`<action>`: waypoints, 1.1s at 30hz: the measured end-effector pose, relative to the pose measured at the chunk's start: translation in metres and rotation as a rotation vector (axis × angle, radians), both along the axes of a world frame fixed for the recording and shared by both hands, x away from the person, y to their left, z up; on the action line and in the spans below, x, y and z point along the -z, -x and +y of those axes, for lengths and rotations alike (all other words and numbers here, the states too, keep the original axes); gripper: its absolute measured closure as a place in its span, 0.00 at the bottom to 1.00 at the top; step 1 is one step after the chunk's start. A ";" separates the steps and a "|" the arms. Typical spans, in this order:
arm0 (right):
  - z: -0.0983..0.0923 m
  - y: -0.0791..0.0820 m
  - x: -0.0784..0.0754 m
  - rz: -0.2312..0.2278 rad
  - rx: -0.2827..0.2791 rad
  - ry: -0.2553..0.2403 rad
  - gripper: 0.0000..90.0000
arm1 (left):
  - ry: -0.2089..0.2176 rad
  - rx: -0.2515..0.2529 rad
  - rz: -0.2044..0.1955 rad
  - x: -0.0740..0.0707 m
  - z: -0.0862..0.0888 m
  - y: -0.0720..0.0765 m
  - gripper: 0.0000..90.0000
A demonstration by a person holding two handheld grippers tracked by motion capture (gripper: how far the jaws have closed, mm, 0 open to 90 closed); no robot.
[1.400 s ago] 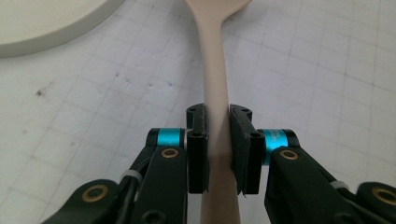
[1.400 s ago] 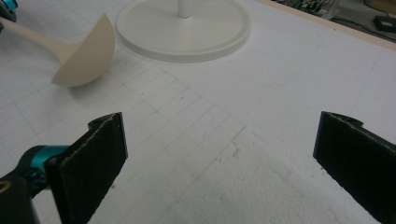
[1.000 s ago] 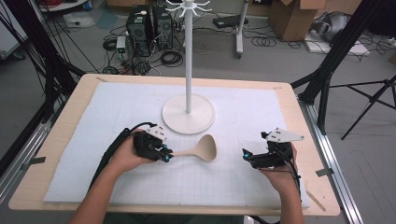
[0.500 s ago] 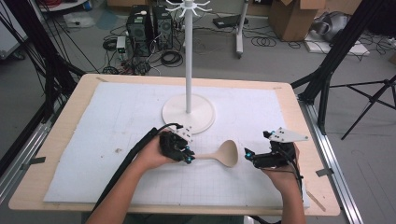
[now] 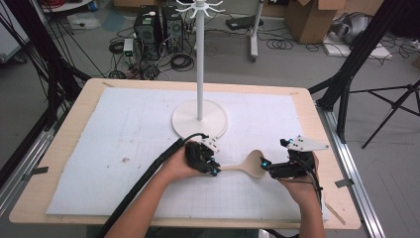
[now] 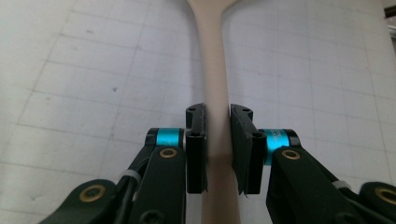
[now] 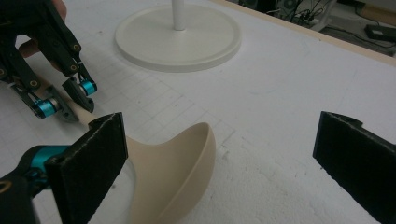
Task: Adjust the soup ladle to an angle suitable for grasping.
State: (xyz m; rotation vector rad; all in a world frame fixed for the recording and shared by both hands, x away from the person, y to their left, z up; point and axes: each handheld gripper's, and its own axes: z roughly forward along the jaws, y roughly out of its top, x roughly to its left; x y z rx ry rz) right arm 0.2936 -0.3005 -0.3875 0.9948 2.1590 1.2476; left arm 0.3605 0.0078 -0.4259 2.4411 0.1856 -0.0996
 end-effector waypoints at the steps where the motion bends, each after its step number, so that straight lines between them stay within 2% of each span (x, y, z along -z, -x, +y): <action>1: 0.000 0.000 0.000 0.000 0.001 -0.001 0.02 | -0.002 -0.002 -0.001 0.000 0.000 0.000 0.83; 7: 0.000 0.000 0.000 0.003 0.000 0.001 0.02 | 0.007 -0.023 -0.005 -0.012 0.010 0.002 0.62; 10: 0.000 0.000 0.000 0.003 0.001 0.001 0.02 | 0.017 -0.040 0.001 -0.019 0.021 0.003 0.54; 12: 0.000 0.000 0.001 0.004 -0.002 0.001 0.02 | 0.021 -0.050 -0.013 -0.024 0.031 0.004 0.49; 19: 0.001 0.000 0.001 0.004 -0.009 0.001 0.02 | 0.089 -0.118 -0.069 -0.046 0.081 0.011 0.32; 25: 0.001 0.000 0.002 0.008 -0.007 0.001 0.02 | 0.138 -0.217 -0.113 -0.058 0.131 0.016 0.18; 28: 0.002 -0.001 0.003 0.012 -0.010 0.007 0.02 | 0.175 -0.269 -0.131 -0.060 0.155 0.018 0.16; 33: 0.003 -0.002 0.005 0.018 -0.009 0.012 0.02 | 0.225 -0.326 -0.125 -0.057 0.189 0.020 0.16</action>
